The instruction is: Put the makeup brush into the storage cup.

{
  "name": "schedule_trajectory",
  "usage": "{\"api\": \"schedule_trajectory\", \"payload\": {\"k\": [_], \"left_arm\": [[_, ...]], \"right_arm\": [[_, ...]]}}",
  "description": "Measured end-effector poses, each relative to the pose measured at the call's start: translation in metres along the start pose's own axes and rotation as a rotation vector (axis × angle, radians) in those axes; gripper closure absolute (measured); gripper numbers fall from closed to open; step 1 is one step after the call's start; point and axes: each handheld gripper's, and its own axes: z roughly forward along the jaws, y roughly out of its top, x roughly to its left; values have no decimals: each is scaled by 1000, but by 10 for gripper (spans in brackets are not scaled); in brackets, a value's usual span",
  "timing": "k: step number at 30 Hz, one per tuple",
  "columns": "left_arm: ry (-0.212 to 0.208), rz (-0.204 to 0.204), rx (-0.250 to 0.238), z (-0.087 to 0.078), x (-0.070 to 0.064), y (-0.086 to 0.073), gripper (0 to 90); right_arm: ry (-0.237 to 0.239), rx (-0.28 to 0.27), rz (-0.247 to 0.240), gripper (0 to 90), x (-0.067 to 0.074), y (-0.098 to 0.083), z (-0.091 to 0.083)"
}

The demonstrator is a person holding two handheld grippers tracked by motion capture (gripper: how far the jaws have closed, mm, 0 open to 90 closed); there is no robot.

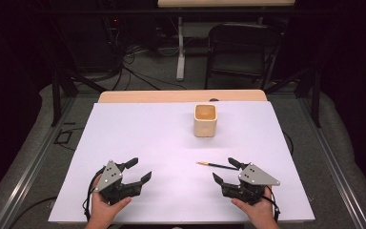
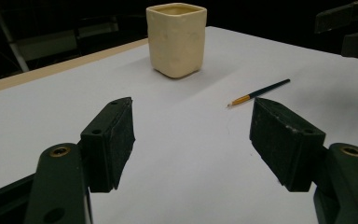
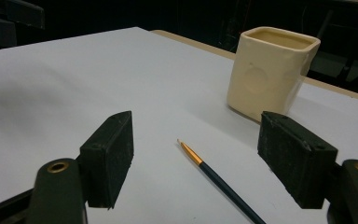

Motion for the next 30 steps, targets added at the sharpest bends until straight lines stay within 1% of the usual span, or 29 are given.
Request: {"api": "schedule_trajectory", "payload": {"k": [2, 7, 13, 17, 20, 21, 22, 23, 25, 30], "left_arm": [[2, 4, -1, 0, 0, 0, 307], [7, -3, 1, -2, 0, 0, 307], [4, 0, 6, -1, 0, -1, 307], [2, -1, 9, 0, 1, -1, 307], [8, -6, 15, 0, 1, -1, 307], [8, -6, 15, 0, 1, -1, 307], [11, -6, 17, -1, 1, -1, 307], [11, -6, 17, -1, 1, -1, 307], [12, -8, 17, -1, 2, -2, 307], [15, -11, 31, -1, 2, -3, 307]], "right_arm": [[0, 4, 0, 264, -1, 0, 1], [-4, 9, -6, 261, -1, 0, 2], [7, 21, -19, 262, -1, 0, 5], [-3, 39, -35, 273, -1, 1, 6], [7, 62, -45, 283, -2, 1, 8], [7, 62, -45, 283, -2, 1, 8], [4, 81, -52, 283, -1, 2, 9], [3, 87, -57, 285, 0, 3, 9], [4, 96, -69, 309, 1, 4, 10], [13, 110, -64, 327, -1, 4, 13]]}}
